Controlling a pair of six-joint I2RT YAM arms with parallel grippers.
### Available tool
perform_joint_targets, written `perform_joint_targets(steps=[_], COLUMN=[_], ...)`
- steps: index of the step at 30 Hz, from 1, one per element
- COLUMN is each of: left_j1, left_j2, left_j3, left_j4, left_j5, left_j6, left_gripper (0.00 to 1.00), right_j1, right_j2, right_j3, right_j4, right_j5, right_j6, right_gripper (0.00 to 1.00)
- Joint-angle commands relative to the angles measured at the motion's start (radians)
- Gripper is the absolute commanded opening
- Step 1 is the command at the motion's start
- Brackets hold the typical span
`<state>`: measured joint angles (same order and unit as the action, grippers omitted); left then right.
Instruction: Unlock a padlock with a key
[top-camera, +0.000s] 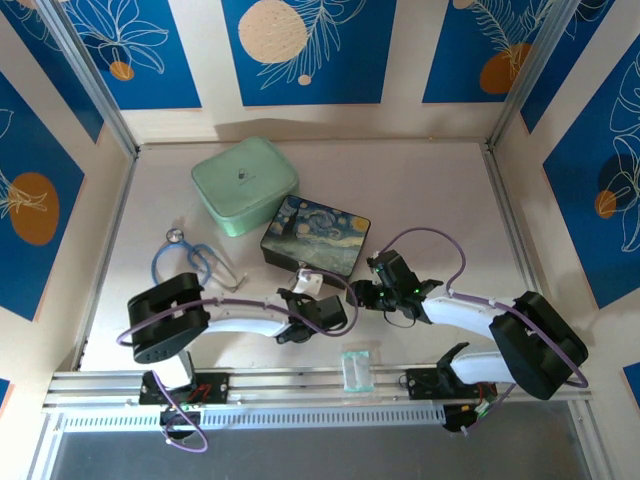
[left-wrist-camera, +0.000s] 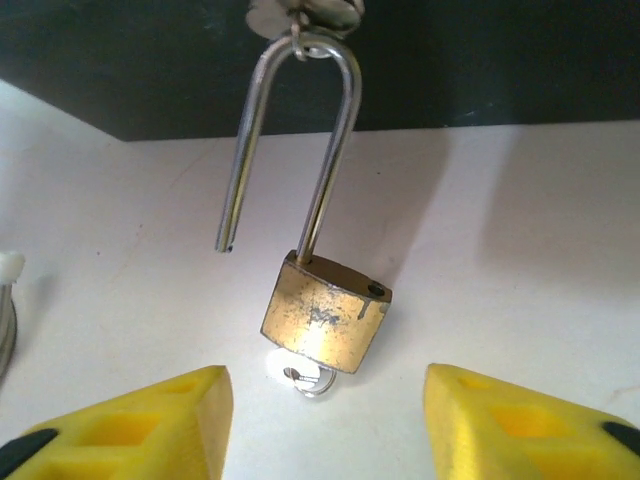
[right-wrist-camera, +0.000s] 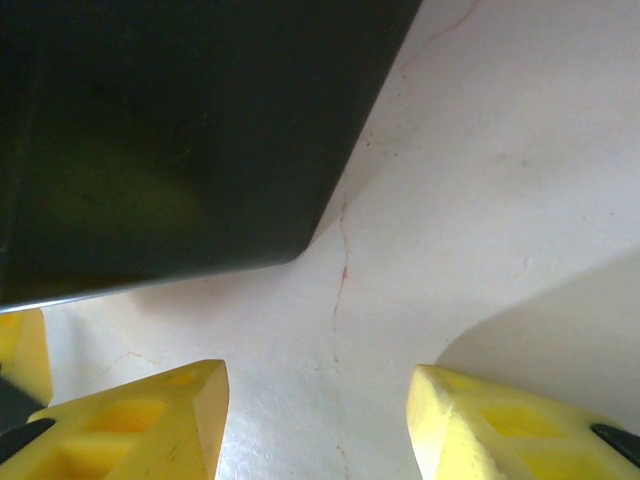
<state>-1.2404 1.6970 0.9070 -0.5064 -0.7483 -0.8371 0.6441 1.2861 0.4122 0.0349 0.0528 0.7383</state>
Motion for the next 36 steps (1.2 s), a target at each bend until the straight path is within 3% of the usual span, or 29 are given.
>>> perform_joint_targets(steps=[1,4,5,6,9,13,16,21,25,30,36], left_j1=[-0.003,0.025,0.045,0.069,0.148,0.191,0.191,0.177,0.192,0.340,0.478], left_j2=[-0.085,-0.204,-0.249,-0.292,-0.399,-0.418,-0.376,-0.282,-0.309,-0.417,-0.423], left_j3=[-0.026,-0.080,-0.104,-0.130,-0.193,-0.194,-0.202,-0.188,-0.200,-0.194,-0.100], left_j4=[0.034,0.111,0.141,0.174,0.229,0.178,0.191,0.159,0.199,0.224,0.200], left_j5=[0.053,0.126,0.167,0.207,0.285,0.255,0.264,0.221,0.222,0.289,0.303], left_j6=[-0.013,-0.014,-0.018,-0.023,-0.024,0.057,0.113,0.013,0.005,0.081,0.203], left_gripper=[0.60,0.78,0.88,0.98,0.99,0.87,0.70,0.71,0.75,0.71,0.73], right_j1=[0.035,0.097,0.117,0.130,0.168,0.204,0.205,0.198,0.235,0.315,0.399], right_j2=[0.010,-0.051,-0.069,-0.079,-0.076,-0.061,-0.039,-0.054,-0.045,0.015,0.194], right_j3=[-0.012,-0.023,-0.016,-0.002,0.048,0.107,0.147,0.161,0.173,0.190,0.356], right_j4=[0.060,0.081,0.062,0.036,-0.015,-0.081,-0.118,-0.171,-0.165,-0.060,-0.126], right_j5=[-0.002,0.026,0.051,0.068,0.083,0.164,0.169,0.202,0.179,0.211,0.376], right_j6=[0.000,0.000,0.023,0.047,0.049,0.080,0.108,0.154,0.179,0.217,0.237], right_gripper=[0.56,0.81,1.00,0.99,0.99,1.00,0.98,0.98,0.98,0.91,0.87])
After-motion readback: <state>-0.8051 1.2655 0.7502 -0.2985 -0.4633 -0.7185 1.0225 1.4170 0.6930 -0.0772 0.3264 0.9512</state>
